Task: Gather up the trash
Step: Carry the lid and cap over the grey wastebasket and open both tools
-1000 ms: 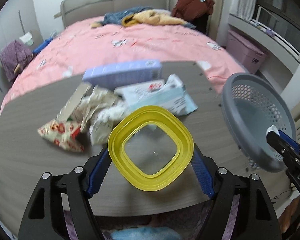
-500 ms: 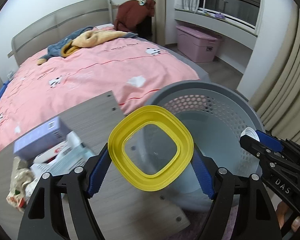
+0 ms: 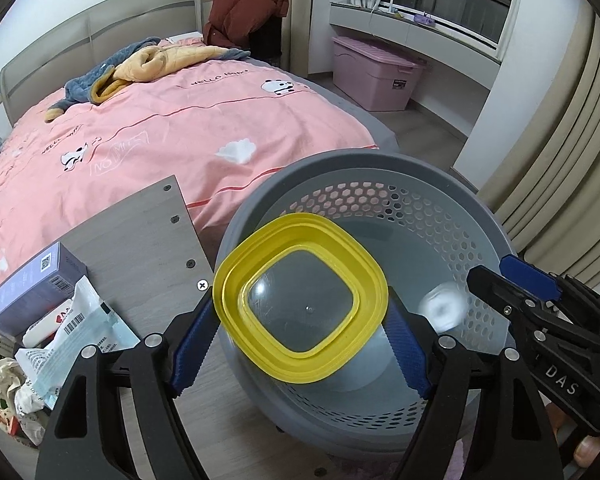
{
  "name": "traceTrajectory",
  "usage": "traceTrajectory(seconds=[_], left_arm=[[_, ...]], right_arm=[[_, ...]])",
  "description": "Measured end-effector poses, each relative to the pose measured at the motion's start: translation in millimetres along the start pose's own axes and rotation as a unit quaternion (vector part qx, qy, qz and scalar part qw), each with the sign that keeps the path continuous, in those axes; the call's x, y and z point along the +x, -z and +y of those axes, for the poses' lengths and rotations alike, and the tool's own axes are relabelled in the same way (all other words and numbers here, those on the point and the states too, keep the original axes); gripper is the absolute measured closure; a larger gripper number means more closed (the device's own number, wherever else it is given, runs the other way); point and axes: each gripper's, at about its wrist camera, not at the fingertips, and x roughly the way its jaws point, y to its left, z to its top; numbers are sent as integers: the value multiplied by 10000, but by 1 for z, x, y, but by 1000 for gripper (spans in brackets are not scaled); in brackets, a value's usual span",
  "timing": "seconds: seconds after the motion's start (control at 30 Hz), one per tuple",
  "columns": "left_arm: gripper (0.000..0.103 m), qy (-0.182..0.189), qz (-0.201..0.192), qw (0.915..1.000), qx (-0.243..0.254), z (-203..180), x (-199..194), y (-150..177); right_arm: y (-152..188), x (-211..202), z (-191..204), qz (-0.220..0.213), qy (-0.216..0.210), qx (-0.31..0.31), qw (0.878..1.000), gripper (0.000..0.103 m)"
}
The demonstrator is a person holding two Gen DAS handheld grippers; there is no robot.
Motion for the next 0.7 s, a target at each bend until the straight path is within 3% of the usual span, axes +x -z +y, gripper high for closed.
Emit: traceTrajectory(seconds=[0.7], left_arm=[[23,-15,32,10000,-66,0,-4,5]], right_arm=[[2,-8,0,-79,35,29,10000,47]])
